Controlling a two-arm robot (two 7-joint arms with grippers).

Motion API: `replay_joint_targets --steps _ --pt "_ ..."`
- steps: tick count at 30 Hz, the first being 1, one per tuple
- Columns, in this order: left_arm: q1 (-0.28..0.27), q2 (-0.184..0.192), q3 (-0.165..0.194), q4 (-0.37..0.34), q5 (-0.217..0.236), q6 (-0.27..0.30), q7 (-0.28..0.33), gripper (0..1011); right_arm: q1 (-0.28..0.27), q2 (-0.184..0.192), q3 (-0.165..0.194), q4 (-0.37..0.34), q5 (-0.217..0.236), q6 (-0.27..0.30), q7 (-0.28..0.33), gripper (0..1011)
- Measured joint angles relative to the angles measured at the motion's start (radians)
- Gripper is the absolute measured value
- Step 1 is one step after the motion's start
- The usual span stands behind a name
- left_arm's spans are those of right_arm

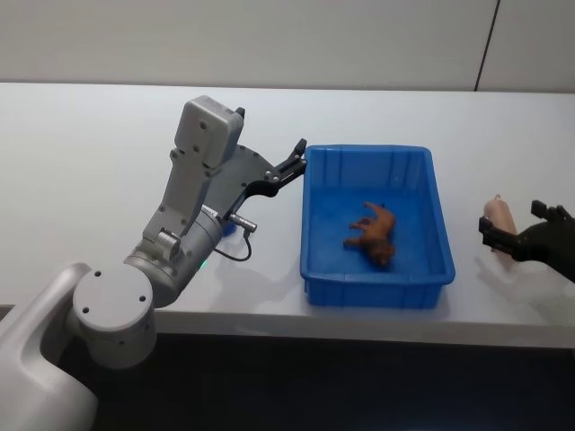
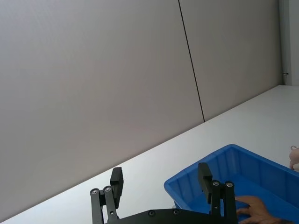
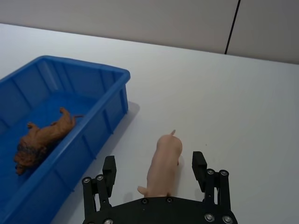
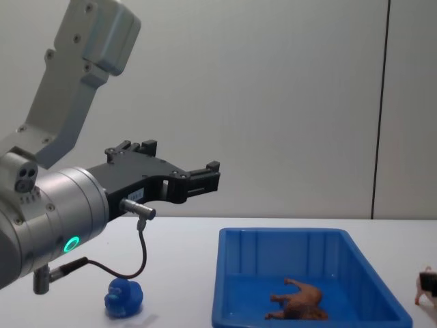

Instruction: Pick up the two dolls from the table and place them into the box.

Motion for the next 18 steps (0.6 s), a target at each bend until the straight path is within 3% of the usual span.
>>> replay_joint_targets --steps 14,18 --pt "0.000 0.000 0.000 0.000 0.000 0.000 0.000 1000 0.006 -0.007 -0.007 0.051 -0.015 0.017 -0.018 994" --pt "0.000 0.000 0.000 0.000 0.000 0.000 0.000 1001 0.012 -0.012 -0.010 0.064 -0.016 0.017 -0.021 912"
